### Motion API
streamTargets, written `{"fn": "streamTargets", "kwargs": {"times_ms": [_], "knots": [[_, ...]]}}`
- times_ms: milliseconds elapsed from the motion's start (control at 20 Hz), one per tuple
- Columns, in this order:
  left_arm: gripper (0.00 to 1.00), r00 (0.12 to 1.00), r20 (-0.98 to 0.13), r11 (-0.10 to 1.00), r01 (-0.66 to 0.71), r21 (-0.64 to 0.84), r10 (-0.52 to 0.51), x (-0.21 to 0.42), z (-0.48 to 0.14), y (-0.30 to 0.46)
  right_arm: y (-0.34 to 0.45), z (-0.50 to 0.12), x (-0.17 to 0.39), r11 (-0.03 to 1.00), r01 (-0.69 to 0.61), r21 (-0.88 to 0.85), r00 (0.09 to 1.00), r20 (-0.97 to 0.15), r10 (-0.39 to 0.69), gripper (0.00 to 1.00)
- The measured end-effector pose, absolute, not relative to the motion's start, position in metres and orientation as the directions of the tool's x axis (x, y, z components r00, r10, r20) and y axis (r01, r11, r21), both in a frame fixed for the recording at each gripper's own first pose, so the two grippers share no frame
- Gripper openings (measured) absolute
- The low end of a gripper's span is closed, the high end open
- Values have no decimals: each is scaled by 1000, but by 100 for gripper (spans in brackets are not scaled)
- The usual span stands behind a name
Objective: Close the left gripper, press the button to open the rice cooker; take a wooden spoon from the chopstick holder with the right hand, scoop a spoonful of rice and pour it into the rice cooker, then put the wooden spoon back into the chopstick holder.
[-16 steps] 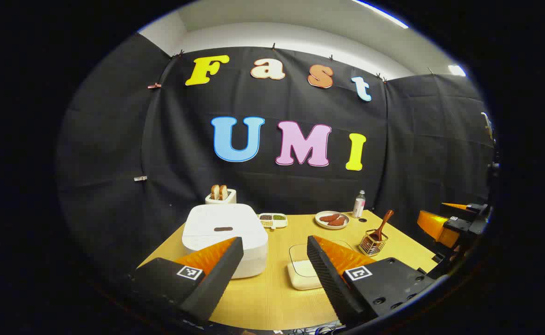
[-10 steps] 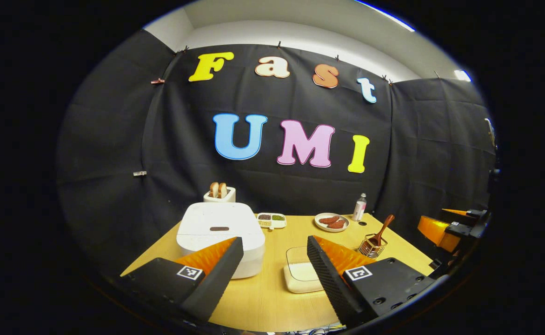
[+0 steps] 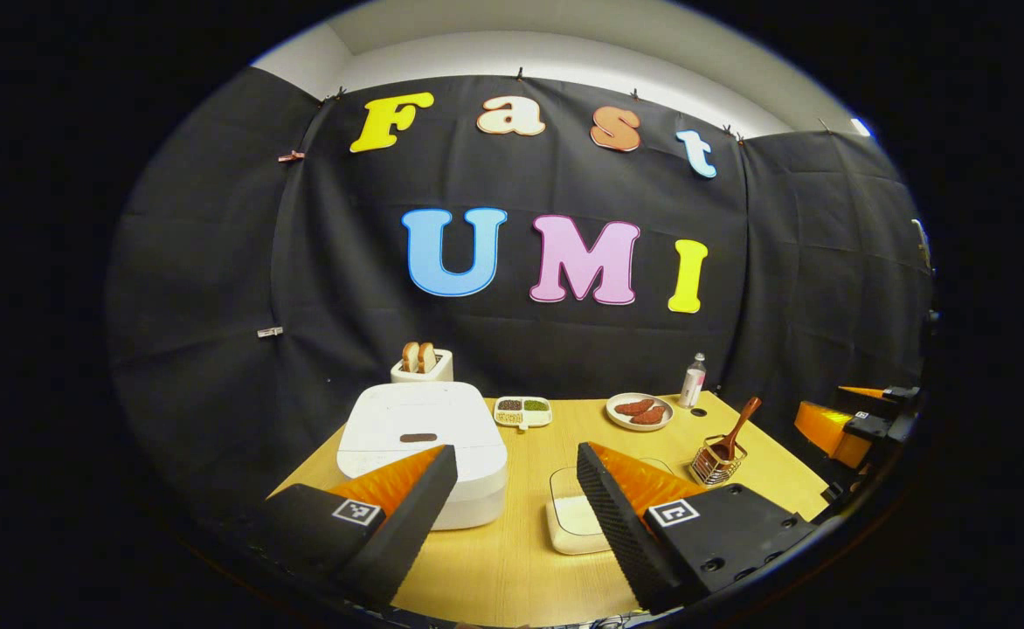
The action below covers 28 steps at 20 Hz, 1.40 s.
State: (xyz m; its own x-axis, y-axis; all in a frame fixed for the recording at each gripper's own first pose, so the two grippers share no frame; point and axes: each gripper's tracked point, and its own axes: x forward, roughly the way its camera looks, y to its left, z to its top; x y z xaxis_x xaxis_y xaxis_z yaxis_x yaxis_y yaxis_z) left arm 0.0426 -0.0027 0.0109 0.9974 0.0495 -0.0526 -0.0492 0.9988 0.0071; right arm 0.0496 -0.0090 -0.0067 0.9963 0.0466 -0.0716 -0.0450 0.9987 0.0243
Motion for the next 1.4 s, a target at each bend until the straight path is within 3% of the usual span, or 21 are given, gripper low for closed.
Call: {"fn": "streamTargets", "kwargs": {"times_ms": [600,1000,1250,1300,1400], "knots": [[95,996,-39,997,-76,13,76,58,16,22,14,-9,70,996,-85,25,993,-76,87,98],[95,991,-29,991,-132,19,133,101,34,75,14,-15,76,995,-97,12,991,-89,98,98],[60,986,-83,990,-144,8,144,144,28,110,7,-28,75,996,-84,0,989,-121,83,98],[59,981,-119,989,-150,10,150,153,22,117,5,-31,73,997,-77,-2,988,-132,76,98],[39,976,-172,990,-137,10,137,169,9,123,2,-36,69,997,-71,-1,987,-147,70,98]]}}
